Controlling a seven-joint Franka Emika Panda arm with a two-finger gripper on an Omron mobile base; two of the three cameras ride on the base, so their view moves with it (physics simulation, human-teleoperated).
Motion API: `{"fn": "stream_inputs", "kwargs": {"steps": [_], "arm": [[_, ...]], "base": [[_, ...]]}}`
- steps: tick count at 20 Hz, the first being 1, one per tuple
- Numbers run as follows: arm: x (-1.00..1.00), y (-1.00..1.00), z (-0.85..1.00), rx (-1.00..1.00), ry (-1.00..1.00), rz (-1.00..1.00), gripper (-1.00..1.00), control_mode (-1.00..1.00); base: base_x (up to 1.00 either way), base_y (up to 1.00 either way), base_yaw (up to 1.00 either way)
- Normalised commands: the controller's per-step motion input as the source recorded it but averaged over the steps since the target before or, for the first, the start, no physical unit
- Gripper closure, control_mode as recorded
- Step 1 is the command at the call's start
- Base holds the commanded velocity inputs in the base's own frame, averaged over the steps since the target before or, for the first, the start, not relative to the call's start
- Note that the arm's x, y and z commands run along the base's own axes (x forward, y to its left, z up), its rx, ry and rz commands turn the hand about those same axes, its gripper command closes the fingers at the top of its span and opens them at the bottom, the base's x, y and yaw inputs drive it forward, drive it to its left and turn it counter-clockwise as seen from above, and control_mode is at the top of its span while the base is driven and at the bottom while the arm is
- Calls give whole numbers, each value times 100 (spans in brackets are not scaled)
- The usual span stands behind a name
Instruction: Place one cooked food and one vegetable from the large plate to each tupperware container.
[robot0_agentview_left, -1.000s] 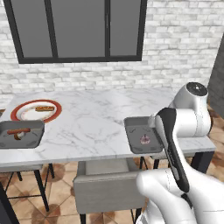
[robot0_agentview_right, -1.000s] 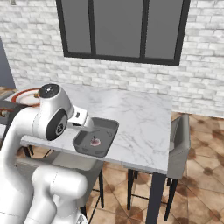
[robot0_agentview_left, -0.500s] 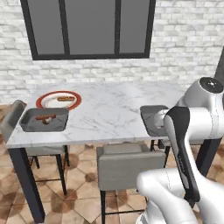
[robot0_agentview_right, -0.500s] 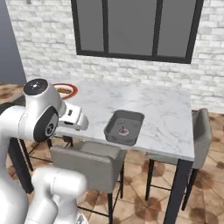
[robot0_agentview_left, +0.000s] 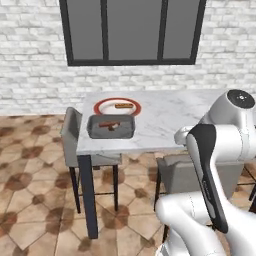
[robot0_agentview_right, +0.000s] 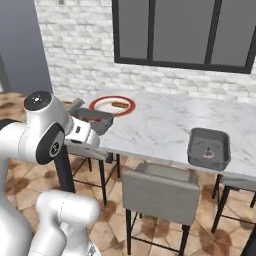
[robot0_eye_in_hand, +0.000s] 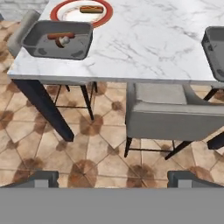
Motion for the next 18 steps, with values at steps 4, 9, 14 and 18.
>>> {"fn": "stream_inputs", "kwargs": {"steps": [4, 9, 14, 18], "arm": [[0, 0, 0, 0, 0, 0, -100, 100], [0, 0, 0, 0, 0, 0, -100, 100], [0, 0, 0, 0, 0, 0, -100, 100], [0, 0, 0, 0, 0, 0, -100, 100]], "base": [[16, 100, 0], [5, 100, -8], [24, 100, -30], [59, 100, -57]]}}
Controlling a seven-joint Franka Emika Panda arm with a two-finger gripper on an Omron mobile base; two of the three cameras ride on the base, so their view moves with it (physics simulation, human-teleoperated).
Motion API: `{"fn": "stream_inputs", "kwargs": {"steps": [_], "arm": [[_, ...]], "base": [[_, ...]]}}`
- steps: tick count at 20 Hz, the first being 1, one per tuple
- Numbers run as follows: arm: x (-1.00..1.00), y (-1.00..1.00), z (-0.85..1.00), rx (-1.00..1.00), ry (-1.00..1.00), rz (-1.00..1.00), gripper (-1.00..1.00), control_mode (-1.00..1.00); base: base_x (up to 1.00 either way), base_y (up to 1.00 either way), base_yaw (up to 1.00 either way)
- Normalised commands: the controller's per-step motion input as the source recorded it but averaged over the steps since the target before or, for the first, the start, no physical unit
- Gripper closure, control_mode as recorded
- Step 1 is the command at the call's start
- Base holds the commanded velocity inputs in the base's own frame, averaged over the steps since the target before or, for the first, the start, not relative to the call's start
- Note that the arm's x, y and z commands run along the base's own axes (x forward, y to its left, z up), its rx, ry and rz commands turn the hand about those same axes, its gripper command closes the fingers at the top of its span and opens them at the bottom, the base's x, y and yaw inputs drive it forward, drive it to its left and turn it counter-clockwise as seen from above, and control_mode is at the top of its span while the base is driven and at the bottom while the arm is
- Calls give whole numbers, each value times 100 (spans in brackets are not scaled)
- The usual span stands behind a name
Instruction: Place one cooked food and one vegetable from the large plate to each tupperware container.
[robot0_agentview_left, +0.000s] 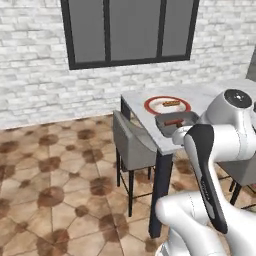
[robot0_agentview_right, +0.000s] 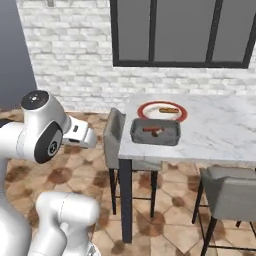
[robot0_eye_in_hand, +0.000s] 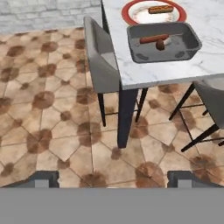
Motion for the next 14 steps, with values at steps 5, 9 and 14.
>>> {"fn": "stream_inputs", "kwargs": {"steps": [5, 9, 14], "arm": [[0, 0, 0, 0, 0, 0, -100, 100], [0, 0, 0, 0, 0, 0, -100, 100], [0, 0, 0, 0, 0, 0, -100, 100]], "base": [[71, 87, -70], [72, 70, -78], [42, 62, -83]]}}
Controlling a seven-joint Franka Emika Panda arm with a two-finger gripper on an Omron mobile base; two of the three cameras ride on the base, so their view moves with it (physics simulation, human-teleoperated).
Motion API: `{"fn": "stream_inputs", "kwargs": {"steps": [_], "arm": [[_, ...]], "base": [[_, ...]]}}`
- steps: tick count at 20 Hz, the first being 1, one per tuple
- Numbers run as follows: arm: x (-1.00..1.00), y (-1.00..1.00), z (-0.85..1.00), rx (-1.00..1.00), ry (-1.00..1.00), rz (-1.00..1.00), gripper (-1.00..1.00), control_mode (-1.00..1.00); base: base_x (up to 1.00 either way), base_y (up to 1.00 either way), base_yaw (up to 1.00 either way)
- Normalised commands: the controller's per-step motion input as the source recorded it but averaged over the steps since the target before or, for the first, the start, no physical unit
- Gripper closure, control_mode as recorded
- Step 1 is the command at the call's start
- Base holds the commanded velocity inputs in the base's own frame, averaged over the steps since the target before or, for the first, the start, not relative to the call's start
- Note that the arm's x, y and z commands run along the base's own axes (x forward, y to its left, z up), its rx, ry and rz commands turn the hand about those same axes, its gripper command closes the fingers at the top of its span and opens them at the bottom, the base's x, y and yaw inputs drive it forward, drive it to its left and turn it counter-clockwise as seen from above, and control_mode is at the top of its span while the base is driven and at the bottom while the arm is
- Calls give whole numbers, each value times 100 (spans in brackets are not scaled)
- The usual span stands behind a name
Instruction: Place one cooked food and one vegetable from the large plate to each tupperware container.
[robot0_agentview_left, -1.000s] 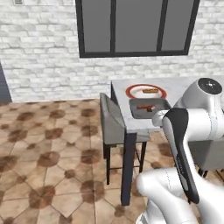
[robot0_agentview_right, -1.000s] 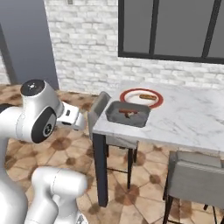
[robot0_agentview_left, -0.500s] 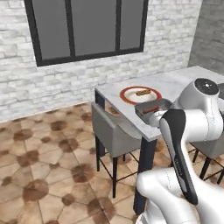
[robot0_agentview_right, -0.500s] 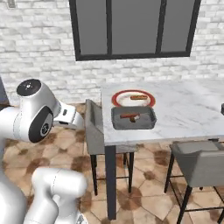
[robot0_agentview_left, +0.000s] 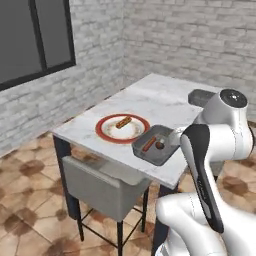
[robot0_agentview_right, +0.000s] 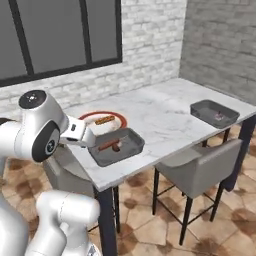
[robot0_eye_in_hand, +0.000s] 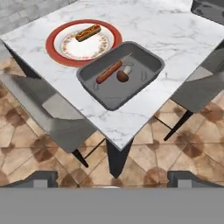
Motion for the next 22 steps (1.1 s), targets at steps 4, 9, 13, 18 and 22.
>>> {"fn": "stream_inputs", "kwargs": {"steps": [4, 9, 13, 18, 22], "arm": [[0, 0, 0, 0, 0, 0, -100, 100], [0, 0, 0, 0, 0, 0, -100, 100], [0, 0, 0, 0, 0, 0, -100, 100], [0, 0, 0, 0, 0, 0, -100, 100], [0, 0, 0, 0, 0, 0, -100, 100]], "base": [[-5, 61, -83], [-89, 93, -62], [-100, 100, -49], [-39, 100, -32], [81, 100, -17]]}}
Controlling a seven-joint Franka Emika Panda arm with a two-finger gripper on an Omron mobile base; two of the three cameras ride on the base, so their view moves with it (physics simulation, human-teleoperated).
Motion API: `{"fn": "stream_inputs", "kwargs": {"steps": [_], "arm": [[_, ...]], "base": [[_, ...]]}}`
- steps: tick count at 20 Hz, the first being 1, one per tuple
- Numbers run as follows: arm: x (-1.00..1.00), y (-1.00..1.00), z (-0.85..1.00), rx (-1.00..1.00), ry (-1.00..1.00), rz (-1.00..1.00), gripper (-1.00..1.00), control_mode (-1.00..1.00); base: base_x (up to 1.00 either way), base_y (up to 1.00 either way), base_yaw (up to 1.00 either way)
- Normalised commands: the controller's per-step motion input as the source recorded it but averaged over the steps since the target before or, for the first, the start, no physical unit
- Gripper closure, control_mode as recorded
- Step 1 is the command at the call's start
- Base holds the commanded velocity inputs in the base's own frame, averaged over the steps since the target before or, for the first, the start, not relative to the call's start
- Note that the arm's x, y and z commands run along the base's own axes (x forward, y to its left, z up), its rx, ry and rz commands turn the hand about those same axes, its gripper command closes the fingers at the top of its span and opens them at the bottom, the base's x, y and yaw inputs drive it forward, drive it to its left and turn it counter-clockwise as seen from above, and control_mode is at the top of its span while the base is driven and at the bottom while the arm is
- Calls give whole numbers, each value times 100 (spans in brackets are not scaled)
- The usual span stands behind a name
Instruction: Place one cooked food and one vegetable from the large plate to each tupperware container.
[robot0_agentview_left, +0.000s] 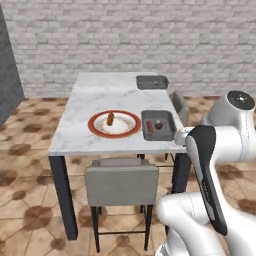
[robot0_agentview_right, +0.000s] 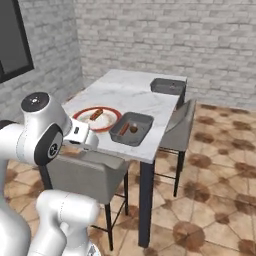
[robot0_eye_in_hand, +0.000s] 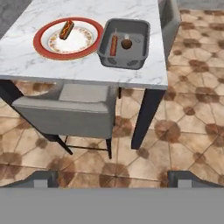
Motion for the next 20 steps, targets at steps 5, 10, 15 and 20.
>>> {"fn": "stream_inputs", "kwargs": {"steps": [5, 10, 15, 20], "arm": [[0, 0, 0, 0, 0, 0, -100, 100], [0, 0, 0, 0, 0, 0, -100, 100], [0, 0, 0, 0, 0, 0, -100, 100], [0, 0, 0, 0, 0, 0, -100, 100]], "base": [[100, 100, -20], [100, 37, -9], [100, -15, 0], [100, 6, -3]]}}
